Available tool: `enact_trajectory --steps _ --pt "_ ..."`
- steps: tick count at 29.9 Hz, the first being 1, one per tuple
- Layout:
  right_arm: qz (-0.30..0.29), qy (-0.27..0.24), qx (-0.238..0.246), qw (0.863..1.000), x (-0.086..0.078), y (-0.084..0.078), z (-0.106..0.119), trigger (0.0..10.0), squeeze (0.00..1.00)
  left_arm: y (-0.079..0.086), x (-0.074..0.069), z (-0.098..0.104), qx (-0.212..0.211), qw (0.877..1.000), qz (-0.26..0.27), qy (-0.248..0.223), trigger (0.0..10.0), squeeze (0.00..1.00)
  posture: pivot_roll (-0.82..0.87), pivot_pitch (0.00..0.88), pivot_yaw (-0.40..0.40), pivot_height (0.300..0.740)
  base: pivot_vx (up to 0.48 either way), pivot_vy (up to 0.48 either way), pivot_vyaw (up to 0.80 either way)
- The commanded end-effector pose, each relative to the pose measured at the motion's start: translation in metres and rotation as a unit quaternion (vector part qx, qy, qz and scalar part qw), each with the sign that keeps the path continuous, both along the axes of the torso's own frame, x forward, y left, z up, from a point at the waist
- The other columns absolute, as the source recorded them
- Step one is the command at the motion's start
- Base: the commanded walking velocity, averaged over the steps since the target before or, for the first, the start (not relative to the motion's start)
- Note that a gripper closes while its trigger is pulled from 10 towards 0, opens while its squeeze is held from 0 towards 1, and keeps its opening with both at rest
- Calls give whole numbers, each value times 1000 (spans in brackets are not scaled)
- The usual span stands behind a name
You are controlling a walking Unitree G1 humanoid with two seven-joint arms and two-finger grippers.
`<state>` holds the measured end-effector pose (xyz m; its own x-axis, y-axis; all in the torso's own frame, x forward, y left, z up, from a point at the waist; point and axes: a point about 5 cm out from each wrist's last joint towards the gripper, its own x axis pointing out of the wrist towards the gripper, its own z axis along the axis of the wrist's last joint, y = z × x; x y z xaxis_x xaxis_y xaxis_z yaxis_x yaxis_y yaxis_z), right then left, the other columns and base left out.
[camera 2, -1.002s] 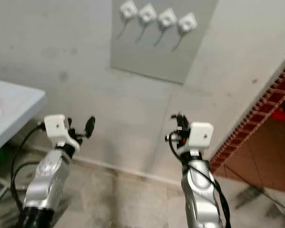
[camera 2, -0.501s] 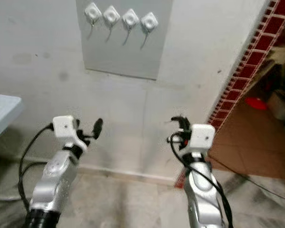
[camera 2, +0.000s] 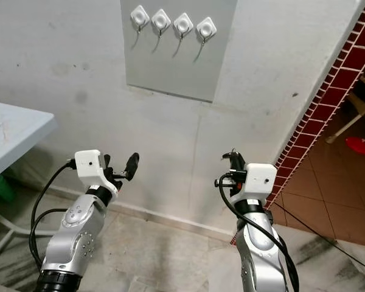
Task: Hang keys on a hook
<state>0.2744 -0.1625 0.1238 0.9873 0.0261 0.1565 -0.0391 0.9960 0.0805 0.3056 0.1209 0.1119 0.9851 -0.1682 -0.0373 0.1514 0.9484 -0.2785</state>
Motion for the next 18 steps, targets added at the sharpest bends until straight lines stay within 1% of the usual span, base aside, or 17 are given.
enact_trajectory --steps 1,3,9,18 --pt "1 -15 -2 1000 -1 -1 7 10000 0 -1 1 5 -7 1000 -2 -6 10000 0 27 33 -91 740 0 0 0" --pt "0 -14 0 1000 -1 -1 7 10000 0 -1 1 6 -18 1000 0 -8 10000 0 27 33 -91 740 244 0 0" --pt "4 -15 -2 1000 -2 0 7 10000 0 0 0 7 -11 1000 0 -10 10000 0 27 37 -94 740 300 0 0" --pt "10 -16 -1 1000 -3 1 8 10000 0 -1 -1 8 -16 1000 0 -11 10000 0 28 39 -98 740 299 0 0"
